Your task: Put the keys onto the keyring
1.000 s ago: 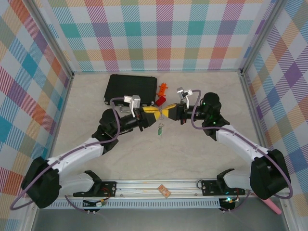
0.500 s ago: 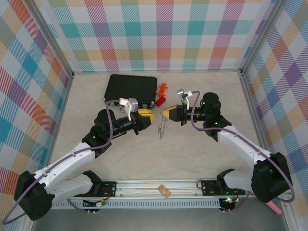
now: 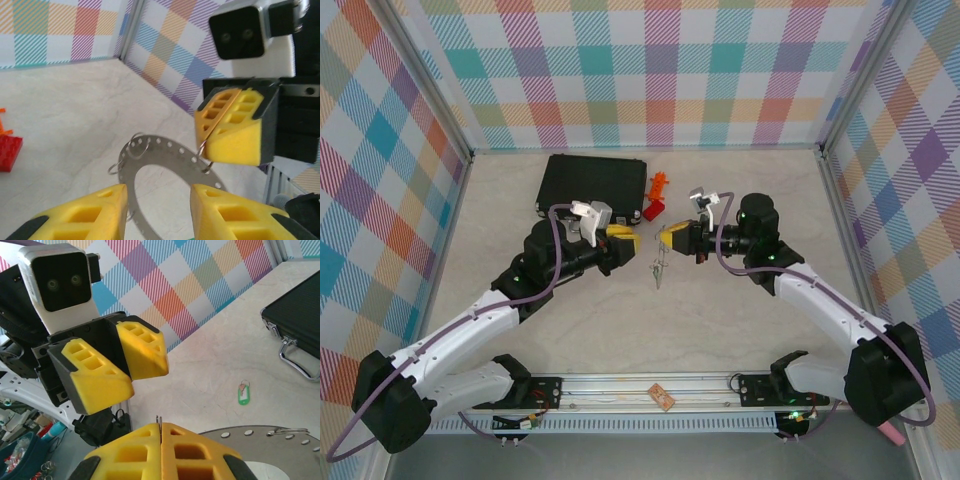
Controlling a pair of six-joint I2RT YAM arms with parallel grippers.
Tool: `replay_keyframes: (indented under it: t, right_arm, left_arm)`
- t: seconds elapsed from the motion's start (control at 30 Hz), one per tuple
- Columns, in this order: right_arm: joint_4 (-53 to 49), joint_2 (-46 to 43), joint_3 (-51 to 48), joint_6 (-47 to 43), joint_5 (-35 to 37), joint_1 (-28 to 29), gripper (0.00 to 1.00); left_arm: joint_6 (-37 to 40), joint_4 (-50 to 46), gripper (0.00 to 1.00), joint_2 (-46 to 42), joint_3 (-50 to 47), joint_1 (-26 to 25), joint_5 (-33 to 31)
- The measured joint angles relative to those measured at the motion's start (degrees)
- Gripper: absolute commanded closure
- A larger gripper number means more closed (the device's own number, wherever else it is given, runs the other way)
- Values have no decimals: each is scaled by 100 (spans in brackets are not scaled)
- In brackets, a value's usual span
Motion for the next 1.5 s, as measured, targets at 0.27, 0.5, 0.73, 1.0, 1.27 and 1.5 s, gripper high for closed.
replay_keyframes:
  t: [0.27,0.5,0.73,1.0,1.27,1.5]
  right_arm:
    - [-267,-9,0,-254,87,0,100]
    - [-289,-9,0,-299,131,0,100]
    - [-273,-76,-151,-387,352,0,100]
    - [-289,-264,-363,-378,531,0,100]
    - [-267,-516,-726,-326,732,0,100]
    - [-208,-516,-807,-249,754,0,100]
  left_arm:
    - [111,-284,61,149,20,0,-50]
    - [186,-566,38,444,245,0,-162]
    - [26,-1469,36,662,612,48,-1381]
    - [-651,-2542,41,697,470,472,-2474]
    - [-1086,-3045,49,1182,229,1263,-2675]
    - [-1097,-3123,63,2162,260,1823,-2518]
